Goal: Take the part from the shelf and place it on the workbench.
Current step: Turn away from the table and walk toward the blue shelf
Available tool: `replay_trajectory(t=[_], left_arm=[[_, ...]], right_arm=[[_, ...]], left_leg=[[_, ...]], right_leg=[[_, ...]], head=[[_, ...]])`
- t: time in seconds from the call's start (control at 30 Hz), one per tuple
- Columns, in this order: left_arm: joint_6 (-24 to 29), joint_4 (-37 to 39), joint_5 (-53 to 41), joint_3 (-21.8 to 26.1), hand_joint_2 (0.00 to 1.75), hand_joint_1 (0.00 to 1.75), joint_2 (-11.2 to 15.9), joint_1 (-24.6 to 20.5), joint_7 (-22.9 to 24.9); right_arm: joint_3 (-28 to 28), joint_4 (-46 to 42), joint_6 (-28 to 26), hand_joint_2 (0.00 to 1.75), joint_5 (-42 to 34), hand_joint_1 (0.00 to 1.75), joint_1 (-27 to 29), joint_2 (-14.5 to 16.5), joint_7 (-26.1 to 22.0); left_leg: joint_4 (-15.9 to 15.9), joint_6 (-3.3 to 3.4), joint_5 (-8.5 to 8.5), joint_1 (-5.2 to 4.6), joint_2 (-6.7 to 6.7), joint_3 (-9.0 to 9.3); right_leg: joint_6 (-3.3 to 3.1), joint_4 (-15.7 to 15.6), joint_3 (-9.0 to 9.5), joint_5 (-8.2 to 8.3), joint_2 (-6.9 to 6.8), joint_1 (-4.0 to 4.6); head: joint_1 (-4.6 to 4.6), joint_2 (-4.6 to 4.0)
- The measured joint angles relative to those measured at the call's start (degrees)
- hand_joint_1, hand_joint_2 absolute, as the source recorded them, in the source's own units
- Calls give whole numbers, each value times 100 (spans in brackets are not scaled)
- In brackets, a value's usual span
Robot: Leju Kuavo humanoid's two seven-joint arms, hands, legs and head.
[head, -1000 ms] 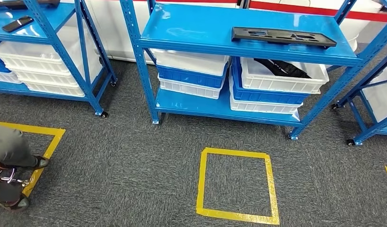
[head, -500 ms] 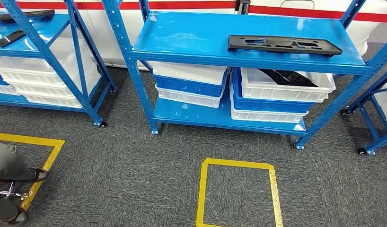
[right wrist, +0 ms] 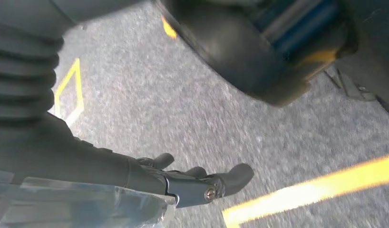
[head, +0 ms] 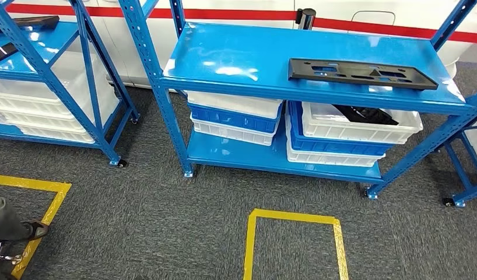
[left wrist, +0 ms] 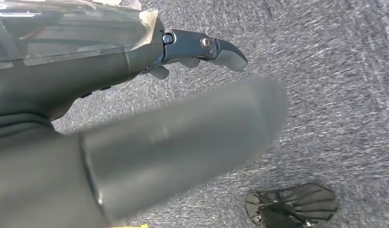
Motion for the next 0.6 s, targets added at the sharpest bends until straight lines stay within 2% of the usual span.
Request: replay_trajectory(t=[0.03, 0.07, 0.13, 0.17, 0.2, 0.23, 0.27, 0.3, 0.37, 0.6], left_arm=[[8, 0, -5, 10, 175, 0, -5, 2, -25], [6, 0, -13, 25, 175, 0, -10, 2, -56], [-8, 1, -30, 50, 175, 0, -14, 3, -116], [-14, 1, -35, 58, 175, 0, -14, 5, -133], [-20, 1, -37, 63, 175, 0, -11, 10, -142], [-25, 2, -39, 66, 175, 0, -8, 14, -149], [-28, 2, -40, 69, 175, 0, -4, 15, -155], [-31, 2, -41, 73, 175, 0, -1, 13, -160], [-28, 2, -47, 83, 175, 0, 3, 7, -166], [23, 0, -97, 103, 175, 0, 6, -57, -160]], right_arm=[[-2, -1, -20, 175, 30, 0, -12, -3, -3], [-3, -1, -38, 175, 64, 0, -21, -6, -3], [-3, 3, -63, 175, 119, 0, -17, -4, 11], [-4, 7, -67, 175, 131, 0, -16, -1, 15], [-5, 9, -69, 175, 136, 0, -19, 3, 18], [-6, 10, -71, 175, 139, 0, -23, 10, 19], [-7, 9, -73, 175, 144, 0, -34, 17, 21], [-8, 8, -74, 175, 149, 0, -37, 27, 23], [-8, 8, -78, 175, 168, 0, -44, 43, 29], [-8, 8, -123, 175, 205, 0, -100, 64, 91]], left_leg=[[0, -16, -60, 12, -7, 69], [1, -41, -123, 29, -16, 148], [16, -112, -252, 48, -34, 308], [29, -153, -312, 42, -40, 352], [42, -196, -368, 27, -40, 382], [62, -221, -426, 15, -37, 398], [60, -194, -448, 9, -34, 393], [59, -147, -461, 8, -29, 403], [42, -32, -443, 12, -29, 413], [-39, -5, -445, 28, -26, 467]], right_leg=[[55, -31, -107, 3, -2, -11], [139, -229, -136, 147, -4, -30], [299, -846, -101, 718, -21, -77], [293, -1071, -80, 922, -48, -87], [234, -1193, -64, 1068, -67, -86], [148, -1225, -52, 1122, -85, -94], [64, -1222, -27, 1128, -85, -95], [37, -1227, -15, 1176, -72, -101], [23, -1233, -14, 1179, -52, -97], [-54, -1238, -10, 1130, -6, -65]], head=[[3, 0], [4, 0], [11, 0], [17, 0], [11, 0], [4, 0], [-8, 0], [-22, 0], [-29, 0], [-31, 0]])
